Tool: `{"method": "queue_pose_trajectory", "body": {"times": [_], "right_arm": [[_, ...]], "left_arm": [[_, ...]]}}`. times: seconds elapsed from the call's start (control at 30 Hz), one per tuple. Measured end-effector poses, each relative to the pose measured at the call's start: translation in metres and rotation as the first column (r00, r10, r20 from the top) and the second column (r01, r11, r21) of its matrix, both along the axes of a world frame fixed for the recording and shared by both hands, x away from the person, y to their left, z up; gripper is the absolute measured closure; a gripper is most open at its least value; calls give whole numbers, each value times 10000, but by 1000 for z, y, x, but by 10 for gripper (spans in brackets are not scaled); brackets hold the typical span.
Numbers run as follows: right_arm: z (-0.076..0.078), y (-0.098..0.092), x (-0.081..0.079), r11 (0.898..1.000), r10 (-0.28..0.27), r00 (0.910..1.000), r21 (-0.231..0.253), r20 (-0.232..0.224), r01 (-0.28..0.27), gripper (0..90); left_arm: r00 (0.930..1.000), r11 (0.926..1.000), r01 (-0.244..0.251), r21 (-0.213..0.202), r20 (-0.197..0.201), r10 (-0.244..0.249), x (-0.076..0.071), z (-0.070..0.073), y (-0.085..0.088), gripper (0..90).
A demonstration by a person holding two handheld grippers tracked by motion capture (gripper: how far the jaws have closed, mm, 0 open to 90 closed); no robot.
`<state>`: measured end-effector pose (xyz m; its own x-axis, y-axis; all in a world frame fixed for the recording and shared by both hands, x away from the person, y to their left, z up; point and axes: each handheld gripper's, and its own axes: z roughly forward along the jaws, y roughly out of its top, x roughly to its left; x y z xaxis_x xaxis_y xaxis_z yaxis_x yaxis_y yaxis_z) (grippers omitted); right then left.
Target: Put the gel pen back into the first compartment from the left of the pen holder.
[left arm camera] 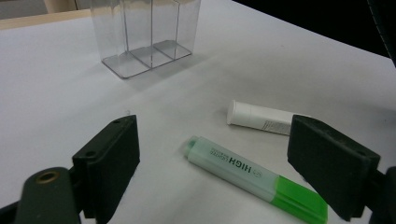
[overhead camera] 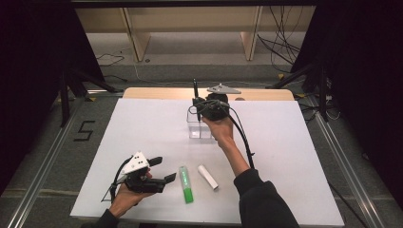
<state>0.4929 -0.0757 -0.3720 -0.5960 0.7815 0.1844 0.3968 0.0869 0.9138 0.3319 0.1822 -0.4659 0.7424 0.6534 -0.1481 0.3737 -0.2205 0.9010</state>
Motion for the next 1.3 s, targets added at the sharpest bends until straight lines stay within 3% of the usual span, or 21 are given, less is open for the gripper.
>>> {"method": "queue_pose_trajectory", "body": {"times": [0.6, 1.3], "right_arm": [[-2, 18, 18, 9988, -285, 9995, -413, -113, 280, 794], [-22, 31, 29, 9943, -441, 9981, -992, -435, 396, 792]], "left_arm": [[9999, 9999, -93, 89, -39, 93, 1, 0, 1, 163], [9999, 9999, -161, -24, -46, 161, 1, 0, 2, 163]]}}
